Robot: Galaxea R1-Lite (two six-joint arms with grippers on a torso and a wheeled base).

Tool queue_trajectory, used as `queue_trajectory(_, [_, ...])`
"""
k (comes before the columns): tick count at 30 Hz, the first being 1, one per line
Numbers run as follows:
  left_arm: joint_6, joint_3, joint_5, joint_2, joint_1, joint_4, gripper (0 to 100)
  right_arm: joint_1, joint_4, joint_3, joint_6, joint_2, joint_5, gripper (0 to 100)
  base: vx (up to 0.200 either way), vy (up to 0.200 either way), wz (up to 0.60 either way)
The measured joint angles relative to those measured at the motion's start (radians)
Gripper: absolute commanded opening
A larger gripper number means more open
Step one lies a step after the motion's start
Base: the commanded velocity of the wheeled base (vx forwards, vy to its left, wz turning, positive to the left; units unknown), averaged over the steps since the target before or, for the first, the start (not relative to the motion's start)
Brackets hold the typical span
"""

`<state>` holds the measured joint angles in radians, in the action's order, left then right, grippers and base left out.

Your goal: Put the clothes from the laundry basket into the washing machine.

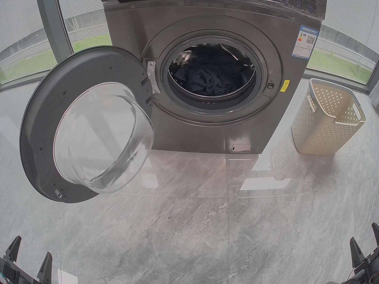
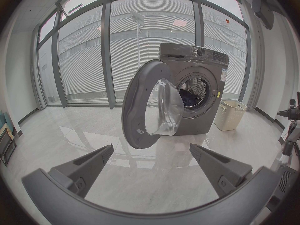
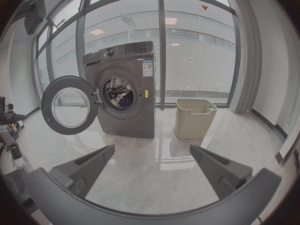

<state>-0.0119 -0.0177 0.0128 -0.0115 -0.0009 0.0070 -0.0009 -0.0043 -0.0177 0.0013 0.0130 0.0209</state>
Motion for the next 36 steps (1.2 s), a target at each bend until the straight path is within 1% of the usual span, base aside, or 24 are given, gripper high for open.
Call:
queue_trajectory(11, [0.001,0.0,0.0,-0.001,-0.001,0.0,100,-0.001,0.0,0.0,0.0,0.0,0.0,100,0.0,0.2,0.0])
queue_trajectory(19, [-0.003,0.0,0.0,-0.001,-0.001,0.0,100,-0.001,0.0,0.0,0.002,0.0,0.0,100,0.0,0.0,0.0])
queue_trajectory(21, [-0.014,0.0,0.0,-0.002,0.0,-0.001,100,-0.001,0.0,0.0,0.002,0.0,0.0,100,0.0,0.0,0.0])
queue_trajectory(22, [-0.025,0.0,0.0,-0.001,0.001,-0.003,100,-0.001,0.0,0.0,0.002,0.001,0.0,100,0.0,0.0,0.0])
queue_trajectory(25, [-0.029,-0.001,0.0,-0.002,0.002,-0.025,100,0.0,0.0,0.0,0.002,0.001,-0.001,100,0.0,0.0,0.0])
queue_trajectory(28, [-0.023,-0.045,0.002,-0.005,0.001,-0.043,100,0.0,0.001,0.0,0.002,0.001,-0.001,100,0.0,0.0,0.0])
queue_trajectory(31, [-0.018,-0.147,0.012,-0.037,-0.008,-0.03,100,-0.001,0.001,0.0,0.001,0.001,-0.004,100,0.0,0.0,0.0])
queue_trajectory(34, [-0.01,-0.268,0.037,-0.12,-0.034,-0.021,100,-0.001,0.001,0.0,0.001,0.001,-0.009,100,0.0,0.0,0.0])
queue_trajectory(36, [-0.004,-0.314,0.049,-0.176,-0.051,-0.033,100,-0.001,0.001,0.0,0.001,0.001,-0.011,100,0.0,0.0,0.0])
